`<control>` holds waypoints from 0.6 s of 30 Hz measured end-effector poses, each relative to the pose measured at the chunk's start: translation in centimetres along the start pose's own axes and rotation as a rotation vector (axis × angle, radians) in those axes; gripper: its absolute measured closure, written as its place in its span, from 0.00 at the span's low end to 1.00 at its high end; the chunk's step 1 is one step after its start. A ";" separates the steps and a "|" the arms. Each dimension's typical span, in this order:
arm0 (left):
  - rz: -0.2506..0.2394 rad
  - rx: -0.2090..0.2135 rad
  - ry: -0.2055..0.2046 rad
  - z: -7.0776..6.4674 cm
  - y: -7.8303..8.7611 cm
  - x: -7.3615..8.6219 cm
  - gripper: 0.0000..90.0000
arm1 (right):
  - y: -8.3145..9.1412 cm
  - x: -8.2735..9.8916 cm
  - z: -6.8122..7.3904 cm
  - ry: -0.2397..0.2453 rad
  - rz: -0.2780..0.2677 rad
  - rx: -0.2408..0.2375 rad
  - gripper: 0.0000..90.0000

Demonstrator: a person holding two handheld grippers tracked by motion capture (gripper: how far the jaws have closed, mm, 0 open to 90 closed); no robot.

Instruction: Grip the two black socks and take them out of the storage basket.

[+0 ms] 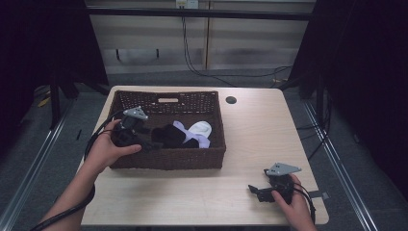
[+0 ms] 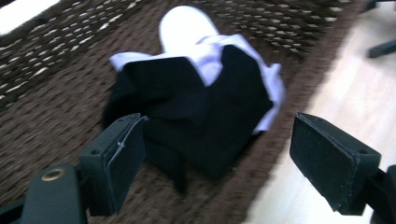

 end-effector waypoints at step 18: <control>0.065 -0.119 0.064 4.9 -2.6 -1.4 0.23 | 0.0 0.0 0.0 0.000 0.000 0.000 0.13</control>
Point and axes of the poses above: each handheld gripper's, and its own axes: y roughly backward along the jaws, x roughly out of its underside, z roughly to its left, the point moved 7 cm from there along -y, roughly forward along the jaws, and after that the axes turned 9 degrees about y, right-handed, at the moved point
